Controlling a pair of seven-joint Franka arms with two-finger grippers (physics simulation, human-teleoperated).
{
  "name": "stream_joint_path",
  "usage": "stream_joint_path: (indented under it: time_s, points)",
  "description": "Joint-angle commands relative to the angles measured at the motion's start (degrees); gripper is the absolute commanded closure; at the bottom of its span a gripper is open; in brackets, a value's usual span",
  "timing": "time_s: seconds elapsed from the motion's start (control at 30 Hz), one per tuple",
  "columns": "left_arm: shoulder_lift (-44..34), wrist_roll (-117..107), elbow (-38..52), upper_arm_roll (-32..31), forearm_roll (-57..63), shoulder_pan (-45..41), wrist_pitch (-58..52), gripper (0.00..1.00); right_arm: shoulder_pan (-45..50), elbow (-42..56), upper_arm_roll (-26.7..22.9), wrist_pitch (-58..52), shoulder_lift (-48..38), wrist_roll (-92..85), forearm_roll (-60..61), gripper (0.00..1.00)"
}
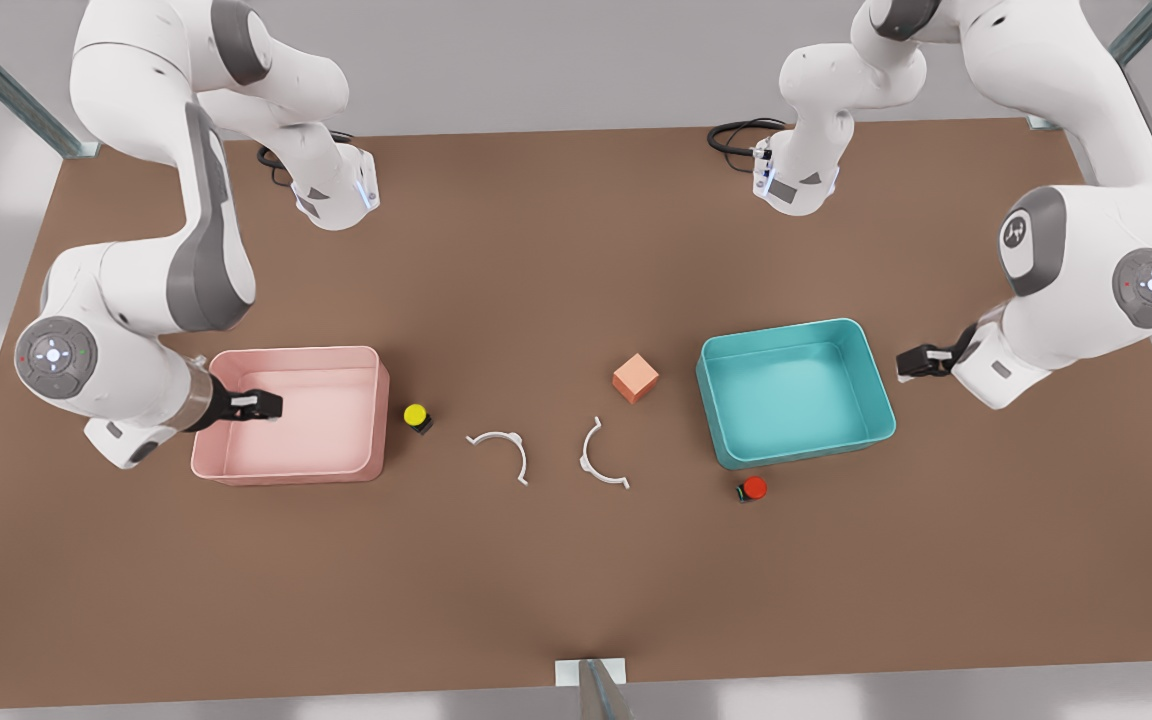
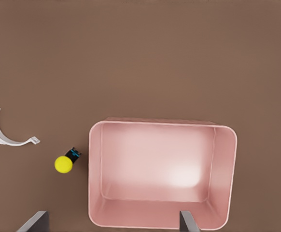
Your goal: Place the red button in the blue storage box with the left arm, and place the yellow button in the pink storage box with the right arm
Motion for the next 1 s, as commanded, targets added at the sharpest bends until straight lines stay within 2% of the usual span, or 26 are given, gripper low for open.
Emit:
stream_joint_path:
  time_s: [0.0,0.1,0.2,0.37,0.47,0.57,0.7,0.77,0.97]
  points:
    - [0.0,1.1,0.0,-0.1,0.6,-0.1,4.5,0.0,0.0,0.0,0.1,2.6,0.0,2.6,0.1,0.0]
    - [5.3,1.2,2.2,-0.2,0.7,-6.5,6.2,0.0,0.1,-0.1,0.1,2.5,0.0,2.6,0.1,0.0]
    - [12.7,-0.1,1.7,-0.2,0.2,-12.8,23.4,0.0,0.3,-0.1,0.4,2.5,0.0,2.5,0.0,0.0]
    - [22.1,-8.8,2.2,-0.2,-0.3,-13.0,33.6,0.0,1.0,-1.8,4.9,5.4,5.9,1.1,-0.1,0.0]
    - [23.8,-16.3,2.4,-0.2,-0.2,-14.2,33.8,0.0,0.9,-7.4,6.5,11.4,5.3,-3.4,-0.6,0.0]
    - [25.0,-19.4,1.9,-0.2,-0.7,-15.5,37.1,0.0,0.3,-18.3,9.6,24.3,1.6,-15.2,-5.5,0.0]
    - [26.7,-19.4,0.8,-0.2,-0.6,-15.4,37.2,0.0,0.6,-22.6,12.0,30.2,2.2,-25.2,-9.8,0.0]
    - [27.4,-19.4,0.1,-0.1,-0.6,-15.4,37.2,0.0,0.4,-27.1,12.2,39.4,2.7,-33.2,-10.1,0.0]
    - [29.5,-19.4,-1.0,-0.1,-0.5,-15.4,38.4,0.0,1.2,-31.6,13.7,52.4,9.3,-38.9,-10.2,0.0]
